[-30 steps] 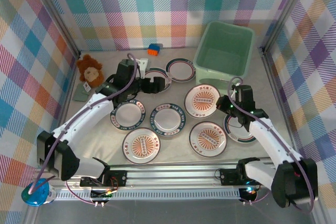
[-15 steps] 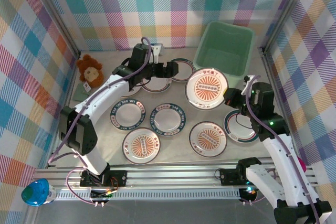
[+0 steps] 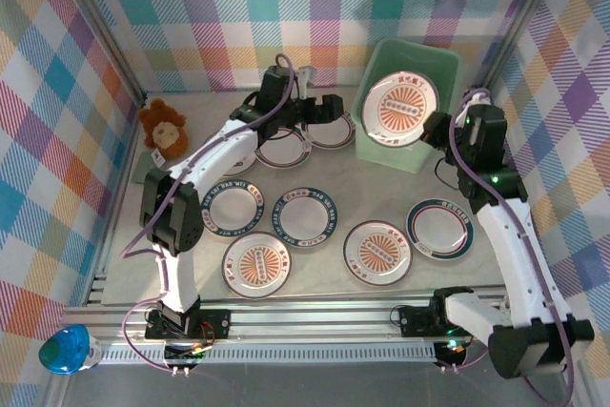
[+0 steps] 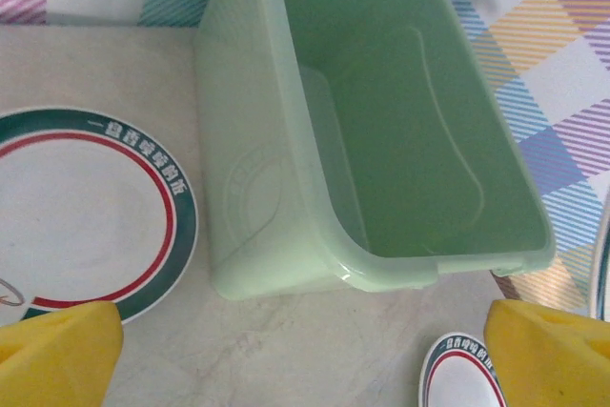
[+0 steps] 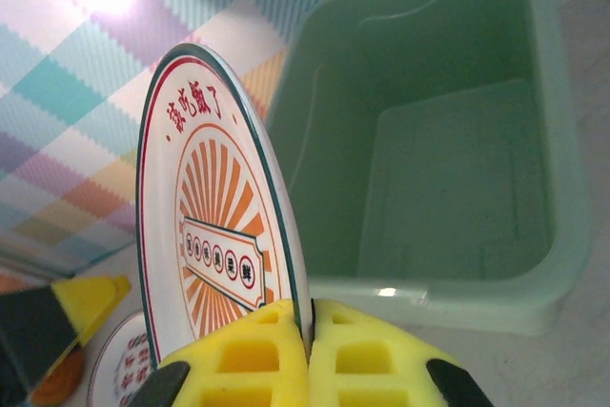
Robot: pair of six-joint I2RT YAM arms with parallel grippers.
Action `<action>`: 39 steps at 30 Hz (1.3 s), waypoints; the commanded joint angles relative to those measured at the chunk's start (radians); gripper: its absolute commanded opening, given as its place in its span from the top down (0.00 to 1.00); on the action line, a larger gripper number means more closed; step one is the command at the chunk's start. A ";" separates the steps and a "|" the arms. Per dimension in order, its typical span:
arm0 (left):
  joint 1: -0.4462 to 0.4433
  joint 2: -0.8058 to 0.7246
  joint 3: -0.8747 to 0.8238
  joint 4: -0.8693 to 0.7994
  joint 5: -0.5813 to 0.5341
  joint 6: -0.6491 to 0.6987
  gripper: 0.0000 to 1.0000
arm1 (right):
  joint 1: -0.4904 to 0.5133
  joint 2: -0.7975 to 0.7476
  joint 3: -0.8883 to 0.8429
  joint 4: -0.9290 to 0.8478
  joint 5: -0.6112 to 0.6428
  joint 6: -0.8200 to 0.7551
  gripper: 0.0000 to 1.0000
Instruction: Place the plates into the plastic bin on the countertop
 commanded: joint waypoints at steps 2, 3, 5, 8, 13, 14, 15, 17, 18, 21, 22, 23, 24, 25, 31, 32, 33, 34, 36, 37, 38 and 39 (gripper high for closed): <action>-0.035 0.090 0.100 0.016 0.012 -0.022 0.02 | -0.072 0.101 0.093 0.136 -0.015 -0.002 1.00; -0.041 0.109 0.122 0.013 0.013 -0.022 0.01 | -0.085 0.133 0.114 0.139 -0.022 -0.003 1.00; -0.050 0.138 0.154 0.014 0.015 -0.020 0.01 | -0.096 0.181 0.140 0.149 -0.025 -0.011 1.00; -0.063 0.174 0.180 0.024 0.007 -0.016 0.01 | -0.108 0.255 0.179 0.157 -0.034 -0.032 1.00; -0.075 0.240 0.253 0.007 -0.001 -0.028 0.00 | -0.107 0.353 0.231 0.160 -0.039 -0.069 1.00; -0.079 0.251 0.266 0.003 -0.003 -0.029 0.00 | -0.108 0.371 0.238 0.162 -0.039 -0.074 1.00; -0.084 0.259 0.276 -0.001 -0.003 -0.031 0.01 | -0.108 0.389 0.249 0.158 -0.043 -0.082 1.00; -0.095 0.269 0.289 -0.007 -0.003 -0.029 0.01 | -0.107 0.420 0.268 0.148 -0.060 -0.092 1.00; -0.100 0.273 0.291 -0.008 -0.006 -0.029 0.01 | -0.107 0.437 0.278 0.141 -0.078 -0.100 1.00; -0.118 0.279 0.288 -0.014 -0.004 -0.031 0.03 | -0.107 0.483 0.315 0.090 -0.138 -0.126 1.00; -0.123 0.277 0.286 -0.016 -0.003 -0.031 0.04 | -0.107 0.491 0.321 0.075 -0.149 -0.134 1.00; -0.128 0.276 0.280 -0.018 -0.004 -0.030 0.05 | -0.107 0.496 0.322 0.062 -0.162 -0.144 1.00; -0.134 0.273 0.274 -0.016 -0.005 -0.032 0.05 | -0.107 0.498 0.321 0.053 -0.175 -0.153 1.00; -0.139 0.269 0.269 -0.015 -0.002 -0.031 0.06 | -0.108 0.498 0.319 0.043 -0.185 -0.161 1.00; -0.165 0.206 0.199 -0.002 0.005 -0.032 0.07 | -0.107 0.473 0.296 -0.003 -0.282 -0.220 1.00; -0.167 0.183 0.173 0.013 0.003 -0.034 0.07 | -0.108 0.466 0.291 -0.010 -0.298 -0.235 1.00; -0.170 0.160 0.143 0.033 0.001 -0.038 0.07 | -0.109 0.461 0.287 -0.020 -0.313 -0.249 1.00; -0.172 0.139 0.117 0.049 -0.002 -0.043 0.07 | -0.109 0.457 0.285 -0.029 -0.329 -0.261 1.00; -0.173 0.093 0.061 0.072 -0.003 -0.051 0.07 | -0.112 0.452 0.282 -0.048 -0.370 -0.288 1.00; -0.174 0.073 0.035 0.074 -0.006 -0.051 0.07 | -0.115 0.450 0.283 -0.060 -0.388 -0.300 1.00; -0.174 0.048 0.012 0.071 -0.013 -0.052 0.06 | -0.119 0.448 0.285 -0.075 -0.403 -0.309 1.00; -0.174 0.023 -0.012 0.071 -0.017 -0.050 0.06 | -0.122 0.445 0.283 -0.086 -0.422 -0.321 1.00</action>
